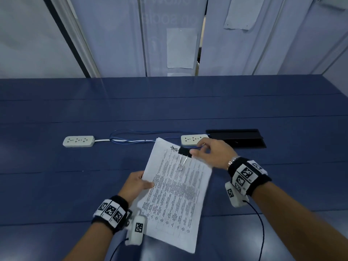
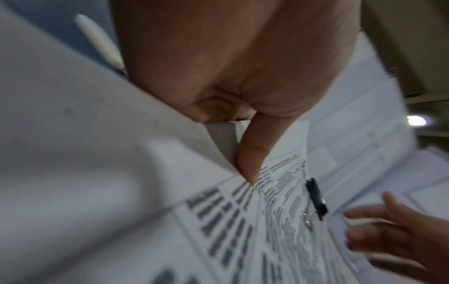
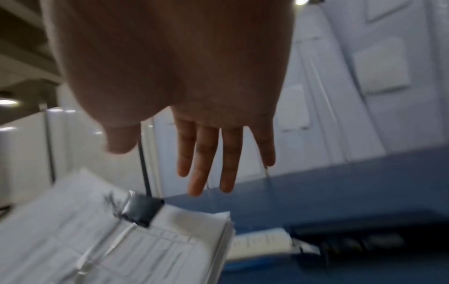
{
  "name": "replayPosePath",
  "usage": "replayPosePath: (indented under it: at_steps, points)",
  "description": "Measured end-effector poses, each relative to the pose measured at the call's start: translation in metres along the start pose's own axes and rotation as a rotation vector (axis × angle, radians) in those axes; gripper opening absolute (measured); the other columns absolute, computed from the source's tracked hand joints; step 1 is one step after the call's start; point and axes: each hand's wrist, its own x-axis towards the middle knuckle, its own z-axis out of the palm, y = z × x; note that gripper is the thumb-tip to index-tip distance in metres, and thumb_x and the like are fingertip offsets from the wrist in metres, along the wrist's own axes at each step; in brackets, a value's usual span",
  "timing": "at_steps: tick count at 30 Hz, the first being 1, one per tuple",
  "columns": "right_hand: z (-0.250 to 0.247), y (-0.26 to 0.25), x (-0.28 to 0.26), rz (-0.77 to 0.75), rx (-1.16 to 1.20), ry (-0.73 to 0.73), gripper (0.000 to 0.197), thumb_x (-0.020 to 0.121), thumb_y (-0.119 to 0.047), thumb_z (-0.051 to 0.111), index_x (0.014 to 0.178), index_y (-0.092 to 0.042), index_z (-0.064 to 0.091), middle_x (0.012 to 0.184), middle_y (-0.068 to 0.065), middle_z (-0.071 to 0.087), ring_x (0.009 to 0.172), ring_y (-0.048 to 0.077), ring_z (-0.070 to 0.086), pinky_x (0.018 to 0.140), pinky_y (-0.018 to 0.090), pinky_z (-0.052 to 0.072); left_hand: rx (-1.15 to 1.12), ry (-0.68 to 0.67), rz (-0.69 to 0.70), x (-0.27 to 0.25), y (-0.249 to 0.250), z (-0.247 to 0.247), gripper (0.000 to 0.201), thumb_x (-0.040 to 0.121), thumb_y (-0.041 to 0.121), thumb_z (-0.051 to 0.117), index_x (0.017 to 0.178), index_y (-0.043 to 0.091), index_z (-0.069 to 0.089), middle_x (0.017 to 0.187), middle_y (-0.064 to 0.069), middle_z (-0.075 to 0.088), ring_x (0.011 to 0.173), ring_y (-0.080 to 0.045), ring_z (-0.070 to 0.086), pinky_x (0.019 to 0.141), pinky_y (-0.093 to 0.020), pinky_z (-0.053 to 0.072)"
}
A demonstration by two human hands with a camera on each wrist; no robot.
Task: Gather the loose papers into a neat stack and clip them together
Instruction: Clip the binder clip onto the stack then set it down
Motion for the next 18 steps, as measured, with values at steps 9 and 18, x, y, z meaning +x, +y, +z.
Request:
replayPosePath:
  at_steps: [9,18]
  points:
    - [0.151,0.045,-0.049,0.323,0.282,-0.153,0.038,0.096,-0.034,0.058,0.129,-0.016,0.057,0.121,0.006,0.066,0.114,0.023,0.061,0.090,0.025,0.042,0.039,0.228,-0.271,0.059,-0.084,-0.013,0.017,0.087,-0.007,0.063,0.100,0.002,0.065,0.119,-0.019,0.068,0.105,-0.030,0.062,0.096,-0.038,0.048]
    - [0.205,0.039,-0.083,0.324,0.315,-0.250,0.086,0.085,-0.018,0.063,0.157,-0.026,0.016,0.156,0.007,0.029,0.142,0.026,0.034,0.114,0.037,0.032,0.615,0.309,-0.096,0.033,-0.078,-0.013,0.090,0.078,0.031,0.071,0.152,0.015,0.023,0.153,-0.012,0.030,0.140,-0.036,0.027,0.113,-0.050,0.032]
